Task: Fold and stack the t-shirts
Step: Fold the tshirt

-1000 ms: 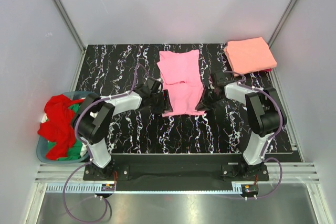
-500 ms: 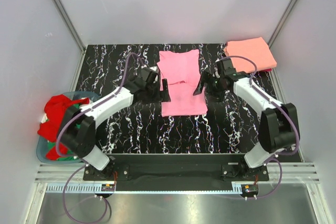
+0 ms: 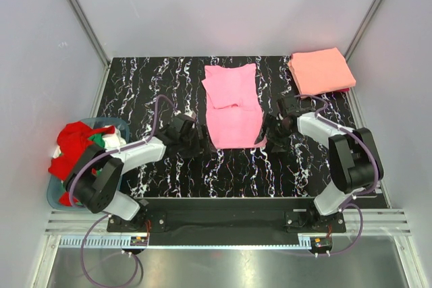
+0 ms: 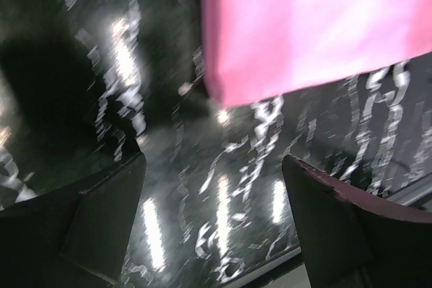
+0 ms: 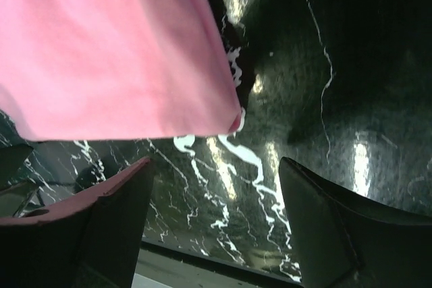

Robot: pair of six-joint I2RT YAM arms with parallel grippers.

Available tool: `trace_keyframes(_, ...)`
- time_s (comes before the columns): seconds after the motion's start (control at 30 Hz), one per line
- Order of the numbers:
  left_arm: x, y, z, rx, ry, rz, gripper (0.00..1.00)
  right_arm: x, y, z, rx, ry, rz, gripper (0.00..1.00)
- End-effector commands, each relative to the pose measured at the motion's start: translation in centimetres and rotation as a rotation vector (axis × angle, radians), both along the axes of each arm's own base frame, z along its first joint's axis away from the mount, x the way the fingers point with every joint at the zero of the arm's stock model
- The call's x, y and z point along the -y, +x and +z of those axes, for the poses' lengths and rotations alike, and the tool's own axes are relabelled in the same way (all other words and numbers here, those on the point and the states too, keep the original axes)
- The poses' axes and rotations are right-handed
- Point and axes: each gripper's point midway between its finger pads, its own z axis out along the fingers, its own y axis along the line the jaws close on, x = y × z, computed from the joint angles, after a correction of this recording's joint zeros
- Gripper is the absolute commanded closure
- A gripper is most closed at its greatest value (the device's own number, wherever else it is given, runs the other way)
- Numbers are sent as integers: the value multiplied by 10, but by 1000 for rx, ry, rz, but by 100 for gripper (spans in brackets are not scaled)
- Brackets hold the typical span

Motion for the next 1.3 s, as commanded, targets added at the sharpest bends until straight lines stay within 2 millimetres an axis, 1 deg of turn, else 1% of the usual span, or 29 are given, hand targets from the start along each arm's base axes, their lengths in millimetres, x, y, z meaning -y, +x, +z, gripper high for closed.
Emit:
trace_keyframes(0.0, 17, 15, 7, 67, -92, 18, 12, 0, 18, -11, 39, 9, -31, 19)
trace_keyframes(0.07, 17, 15, 2, 68, -100, 33, 12, 0, 18, -20, 26, 11, -30, 20)
trace_keyframes(0.1, 15, 17, 0, 72, -95, 46, 12, -1, 20, -22, 30, 16, -37, 20)
trace_keyframes(0.17, 14, 17, -5, 63, -92, 60, 12, -1, 17, -28, 14, 18, -40, 23)
trace_keyframes(0.27, 14, 15, -13, 44, -86, 66, 17, -2, 17, -33, 5, 21, -41, 28)
trace_keyframes(0.3, 13, 15, -17, 38, -83, 69, 20, -3, 19, -34, 10, 25, -45, 30)
trace_keyframes(0.33, 13, 14, -20, 28, -84, 75, 22, -3, 19, -35, 10, 24, -46, 35)
trace_keyframes(0.37, 14, 15, -20, 31, -89, 75, 24, -3, 19, -36, 6, 24, -44, 38)
trace_keyframes(0.4, 13, 14, -24, 19, -84, 81, 26, -3, 20, -37, 5, 23, -48, 41)
trace_keyframes(0.43, 14, 14, -25, 17, -90, 81, 30, -3, 19, -38, 2, 21, -49, 48)
trace_keyframes(0.53, 16, 14, -29, 6, -94, 80, 36, -2, 19, -40, -2, 18, -53, 58)
trace_keyframes(0.6, 16, 15, -31, 3, -92, 83, 39, -1, 19, -40, -3, 16, -54, 63)
trace_keyframes(0.63, 17, 16, -31, 3, -91, 88, 44, -1, 19, -40, -1, 13, -53, 69)
trace_keyframes(0.73, 18, 16, -34, 0, -94, 87, 51, 0, 19, -39, -3, 13, -58, 74)
trace_keyframes(0.77, 18, 16, -35, 1, -89, 90, 59, 0, 20, -39, -1, 13, -56, 78)
trace_keyframes(0.83, 18, 18, -36, 6, -84, 96, 70, -1, 20, -39, -1, 17, -57, 85)
trace_keyframes(0.87, 16, 18, -37, 5, -78, 101, 82, -1, 19, -39, -3, 16, -57, 91)
trace_keyframes(0.93, 15, 20, -36, 12, -66, 102, 87, -2, 19, -37, 1, 22, -55, 96)
trace_keyframes(0.97, 15, 20, -35, 12, -58, 105, 93, -1, 18, -37, -2, 21, -55, 99)
trace_keyframes(1.03, 14, 21, -32, 23, -55, 103, 100, -1, 19, -33, 5, 23, -55, 100)
trace_keyframes(1.1, 14, 19, -26, 35, -48, 101, 100, -1, 17, -29, 8, 21, -54, 100)
trace_keyframes(1.13, 12, 19, -24, 45, -38, 106, 100, -1, 17, -24, 19, 26, -55, 100)
trace_keyframes(1.2, 11, 13, -16, 54, -19, 101, 100, 1, 13, -19, 16, 23, -55, 100)
trace_keyframes(1.23, 10, 13, -12, 68, -12, 109, 100, 1, 12, -11, 33, 28, -54, 100)
trace_keyframes(1.27, 8, 5, -9, 60, -1, 102, 100, 2, 8, -9, 25, 27, -59, 100)
